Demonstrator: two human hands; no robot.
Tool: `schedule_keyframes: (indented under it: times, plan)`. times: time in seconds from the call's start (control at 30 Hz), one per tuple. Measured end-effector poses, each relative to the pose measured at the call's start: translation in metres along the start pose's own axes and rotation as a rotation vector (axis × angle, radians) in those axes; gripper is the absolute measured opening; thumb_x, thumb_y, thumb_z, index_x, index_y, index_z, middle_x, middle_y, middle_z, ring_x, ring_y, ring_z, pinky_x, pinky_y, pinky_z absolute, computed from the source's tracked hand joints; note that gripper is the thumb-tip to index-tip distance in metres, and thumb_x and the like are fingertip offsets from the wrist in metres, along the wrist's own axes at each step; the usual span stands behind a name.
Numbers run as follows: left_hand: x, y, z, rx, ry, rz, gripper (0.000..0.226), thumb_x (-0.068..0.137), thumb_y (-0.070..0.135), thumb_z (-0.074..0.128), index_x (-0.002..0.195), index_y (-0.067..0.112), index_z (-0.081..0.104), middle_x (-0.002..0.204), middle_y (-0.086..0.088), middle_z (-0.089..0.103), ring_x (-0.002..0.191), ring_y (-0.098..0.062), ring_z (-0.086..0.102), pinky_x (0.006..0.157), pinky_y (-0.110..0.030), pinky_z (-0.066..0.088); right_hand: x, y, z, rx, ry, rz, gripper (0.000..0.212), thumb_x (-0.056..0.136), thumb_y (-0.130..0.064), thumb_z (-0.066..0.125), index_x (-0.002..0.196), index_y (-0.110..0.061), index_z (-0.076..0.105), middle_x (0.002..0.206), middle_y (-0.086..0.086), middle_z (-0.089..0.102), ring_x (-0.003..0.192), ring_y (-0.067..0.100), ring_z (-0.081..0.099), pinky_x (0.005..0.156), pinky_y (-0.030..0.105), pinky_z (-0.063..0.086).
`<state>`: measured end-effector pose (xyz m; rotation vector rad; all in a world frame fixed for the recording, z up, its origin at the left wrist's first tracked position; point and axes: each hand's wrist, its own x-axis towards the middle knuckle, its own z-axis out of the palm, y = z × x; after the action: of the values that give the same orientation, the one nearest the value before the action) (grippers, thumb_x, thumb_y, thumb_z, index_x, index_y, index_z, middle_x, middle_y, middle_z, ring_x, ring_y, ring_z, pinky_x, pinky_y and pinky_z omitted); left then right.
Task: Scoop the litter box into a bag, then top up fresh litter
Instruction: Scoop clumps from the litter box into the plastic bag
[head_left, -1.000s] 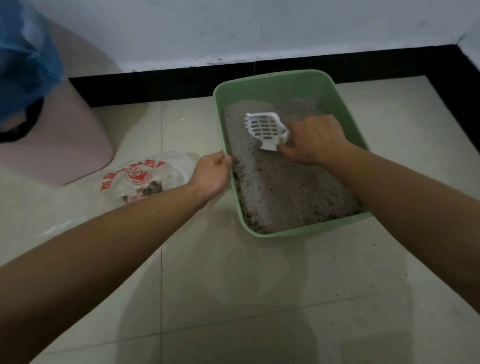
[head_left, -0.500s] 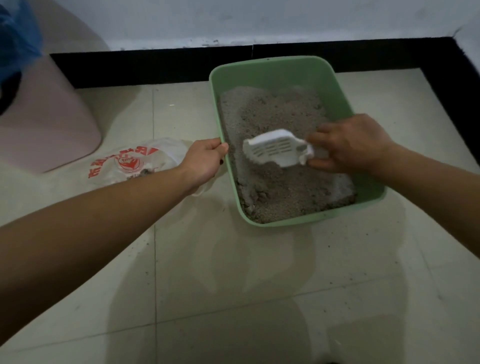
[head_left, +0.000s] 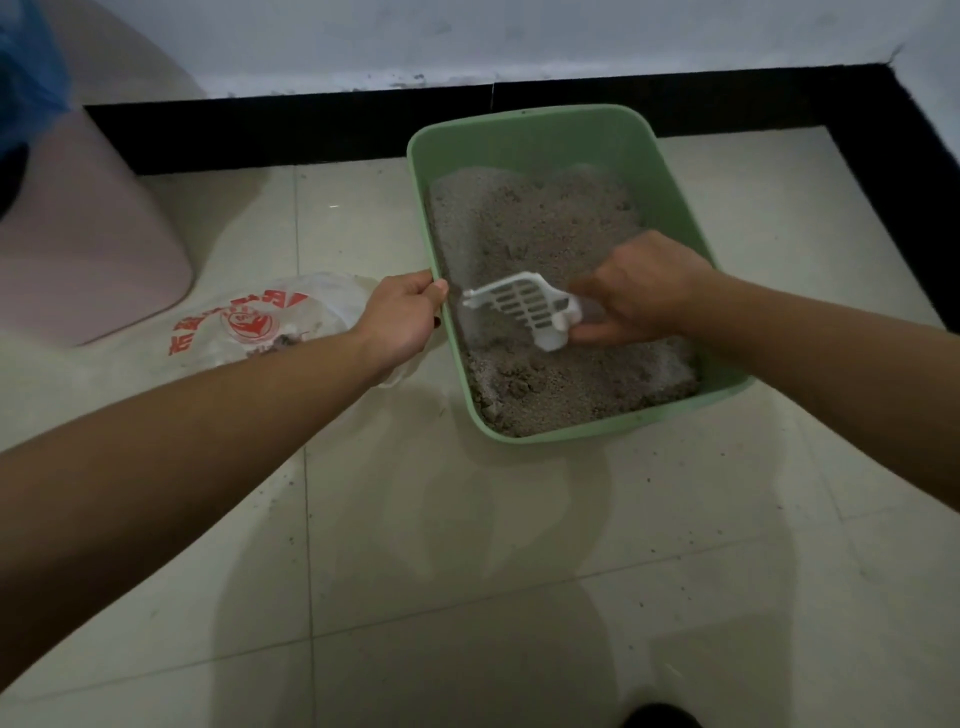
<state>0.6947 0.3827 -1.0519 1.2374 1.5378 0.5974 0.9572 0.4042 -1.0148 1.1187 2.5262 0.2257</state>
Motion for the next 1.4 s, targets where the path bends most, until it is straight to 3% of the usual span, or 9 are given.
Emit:
schedule_keyframes:
  times: [0.17,0.3,0.53,0.67,0.77,1.03,1.13,1.27,1.4]
  plan:
    - [-0.001,-0.002,0.003,0.028,0.025,0.018,0.030,0.102,0.029,0.042,0.086,0.010,0.057,0.085,-0.007,0.053,0.080,-0.019,0.051,0.066,-0.030,0.039,-0.014,-0.008,0.012,0.131,0.010,-0.094,0.066,0.082,-0.076,0.021,0.080,-0.022,0.059,0.052,-0.005,0.052,0.045,0.013,0.052,0.050,0.023,0.045]
    - [-0.002,0.000,0.003,0.028,0.014,0.018,0.033,0.103,0.029,0.041,0.104,0.006,0.064,0.095,-0.006,0.058,0.083,-0.020,0.055,0.062,-0.027,0.042,-0.015,-0.018,0.021,0.241,-0.073,-0.107,0.062,0.088,-0.073,0.028,0.068,-0.019,0.051,0.052,-0.004,0.051,0.043,0.014,0.049,0.047,0.026,0.043]
    - [-0.005,0.002,0.001,0.017,0.008,0.040,0.024,0.103,0.028,0.041,0.108,0.016,0.062,0.099,-0.004,0.058,0.088,-0.019,0.056,0.064,-0.024,0.042,-0.023,-0.022,0.042,0.444,-0.134,0.019,0.071,0.083,-0.075,0.023,0.067,-0.013,0.052,0.056,0.005,0.052,0.049,0.023,0.051,0.050,0.037,0.047]
    - [-0.007,0.003,0.000,0.027,0.011,0.040,0.032,0.104,0.028,0.040,0.126,0.016,0.060,0.111,-0.003,0.061,0.090,-0.017,0.057,0.059,-0.021,0.044,-0.038,-0.029,0.050,0.549,-0.135,0.120,0.059,0.095,-0.061,0.036,0.065,-0.012,0.050,0.053,0.005,0.047,0.047,0.020,0.043,0.052,0.039,0.040]
    - [-0.008,0.003,0.001,0.027,0.014,0.055,0.022,0.104,0.028,0.040,0.110,0.021,0.060,0.111,-0.006,0.061,0.088,-0.019,0.058,0.062,-0.025,0.044,-0.041,-0.035,0.051,0.557,-0.117,0.197,0.061,0.095,-0.062,0.037,0.059,-0.013,0.041,0.050,0.004,0.041,0.045,0.018,0.038,0.049,0.035,0.033]
    - [-0.007,0.005,-0.001,0.038,0.006,0.027,0.017,0.103,0.028,0.041,0.105,0.020,0.057,0.107,-0.005,0.056,0.088,-0.019,0.061,0.069,-0.034,0.044,-0.029,-0.029,0.037,0.651,0.160,0.547,0.059,0.101,-0.057,0.033,0.068,-0.011,0.051,0.053,0.002,0.048,0.049,0.020,0.047,0.050,0.030,0.034]
    - [-0.007,0.007,-0.002,0.021,-0.009,-0.008,0.028,0.103,0.028,0.042,0.122,0.017,0.059,0.120,-0.008,0.058,0.091,-0.019,0.059,0.075,-0.036,0.046,-0.029,-0.020,0.029,0.635,0.220,0.639,0.059,0.101,-0.057,0.029,0.065,-0.015,0.046,0.054,0.003,0.047,0.048,0.019,0.044,0.051,0.028,0.033]
    - [-0.007,0.008,-0.011,0.106,-0.063,-0.020,0.047,0.102,0.032,0.043,0.144,0.013,0.041,0.136,-0.004,0.051,0.103,-0.022,0.057,0.083,-0.039,0.050,-0.030,-0.014,0.018,0.611,0.267,0.716,0.064,0.101,-0.058,0.025,0.067,-0.010,0.051,0.057,0.006,0.052,0.051,0.020,0.047,0.050,0.027,0.029]
    - [-0.008,0.004,-0.031,0.232,-0.016,0.056,0.039,0.103,0.032,0.039,0.133,0.014,0.055,0.126,-0.006,0.061,0.098,-0.022,0.060,0.086,-0.037,0.050,-0.029,-0.017,0.006,0.595,0.263,0.715,0.064,0.100,-0.060,0.023,0.067,-0.012,0.049,0.057,0.005,0.050,0.051,0.019,0.045,0.051,0.026,0.032]
